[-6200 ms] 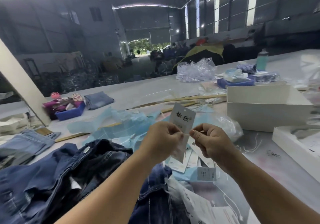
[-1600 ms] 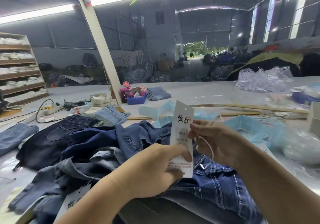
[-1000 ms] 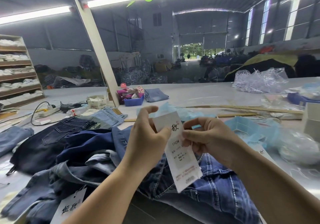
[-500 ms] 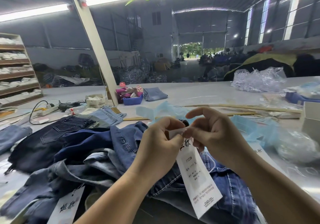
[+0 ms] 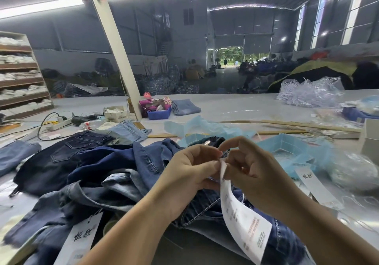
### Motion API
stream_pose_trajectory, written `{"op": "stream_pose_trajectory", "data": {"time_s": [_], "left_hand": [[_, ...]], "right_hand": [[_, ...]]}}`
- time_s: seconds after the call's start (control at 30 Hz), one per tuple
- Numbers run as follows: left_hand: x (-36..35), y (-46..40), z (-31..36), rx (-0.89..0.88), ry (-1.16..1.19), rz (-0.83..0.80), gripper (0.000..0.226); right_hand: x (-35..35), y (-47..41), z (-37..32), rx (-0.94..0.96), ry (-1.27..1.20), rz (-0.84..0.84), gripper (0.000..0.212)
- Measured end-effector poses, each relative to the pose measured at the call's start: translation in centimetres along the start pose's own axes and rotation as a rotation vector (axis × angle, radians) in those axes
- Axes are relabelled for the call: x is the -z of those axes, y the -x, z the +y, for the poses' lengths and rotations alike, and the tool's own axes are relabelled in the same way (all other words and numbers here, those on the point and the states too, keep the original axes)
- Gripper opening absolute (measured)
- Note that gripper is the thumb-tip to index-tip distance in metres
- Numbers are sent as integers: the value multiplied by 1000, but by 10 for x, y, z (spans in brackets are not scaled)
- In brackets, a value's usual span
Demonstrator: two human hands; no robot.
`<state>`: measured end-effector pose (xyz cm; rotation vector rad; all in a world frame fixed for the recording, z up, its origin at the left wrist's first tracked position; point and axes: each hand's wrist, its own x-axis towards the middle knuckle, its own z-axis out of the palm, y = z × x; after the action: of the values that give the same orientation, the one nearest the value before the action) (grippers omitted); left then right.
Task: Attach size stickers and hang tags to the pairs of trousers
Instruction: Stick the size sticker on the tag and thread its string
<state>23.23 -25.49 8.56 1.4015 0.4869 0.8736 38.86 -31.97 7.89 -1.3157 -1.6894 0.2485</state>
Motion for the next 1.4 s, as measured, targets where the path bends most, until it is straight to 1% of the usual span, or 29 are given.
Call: {"op": "stream_pose_trajectory", "data": {"time_s": [0.07, 0.13, 0.2, 0.3, 0.37, 0.43, 0.5, 0.57, 0.6, 0.7, 0.83, 0.9, 0.97, 1.07, 1.1, 1.17, 1.2, 1.3, 1.37, 1.4], "left_hand": [[2, 0, 0, -3, -53, -4, 14], [5, -1, 2, 7, -93, 12, 15], [5, -2, 3, -36, -250, 52, 16], [2, -1, -1, -204, -630, 81, 20], [-1, 1, -1, -353, -796, 95, 20], [-2, 4, 3, -486, -854, 73, 19], [-2, 5, 7, -598, -884, 33, 19], [0, 4, 11, -651, -915, 32, 21], [2, 2, 13, -643, -918, 50, 22], [12, -3, 16, -544, -895, 87, 26], [28, -11, 19, -387, -817, 45, 20], [37, -13, 23, -315, -802, 28, 21], [47, -15, 25, -249, -878, 11, 23], [55, -13, 22, -161, -1026, 5, 9], [55, -12, 21, -116, -1060, 6, 17], [55, -9, 17, -2, -1153, -6, 43], [53, -8, 16, 45, -1221, -25, 51], [46, -6, 11, 94, -1360, -66, 53], [43, -6, 9, 95, -1350, -42, 48], [42, -6, 9, 96, -1342, -31, 43]], "right_hand": [[0, 2, 1, -3, -28, 6, 28], [1, 2, 3, -22, -37, -8, 23], [2, 1, 4, -56, -27, -48, 18], [5, -2, 3, -81, -79, -71, 23], [8, -5, 1, -94, -148, -68, 20], [10, -9, -3, -104, -297, -70, 7], [9, -14, -4, -106, -418, -114, 21], [9, -15, -5, -113, -473, -166, 28], [9, -15, -5, -113, -475, -180, 28], [9, -15, -2, -145, -406, -184, 16], [10, -15, 2, -212, -328, -152, 19], [11, -14, 2, -230, -271, -153, 21], [9, -14, 4, -254, -212, -151, 21], [4, -16, 10, -277, -160, -144, 19], [3, -16, 11, -284, -156, -141, 18], [2, -18, 13, -300, -168, -154, 15], [1, -18, 13, -305, -170, -168, 14], [-4, -18, 16, -335, -158, -213, 17], [-11, -14, 17, -357, -151, -235, 15], [-14, -12, 18, -353, -106, -237, 12]]}}
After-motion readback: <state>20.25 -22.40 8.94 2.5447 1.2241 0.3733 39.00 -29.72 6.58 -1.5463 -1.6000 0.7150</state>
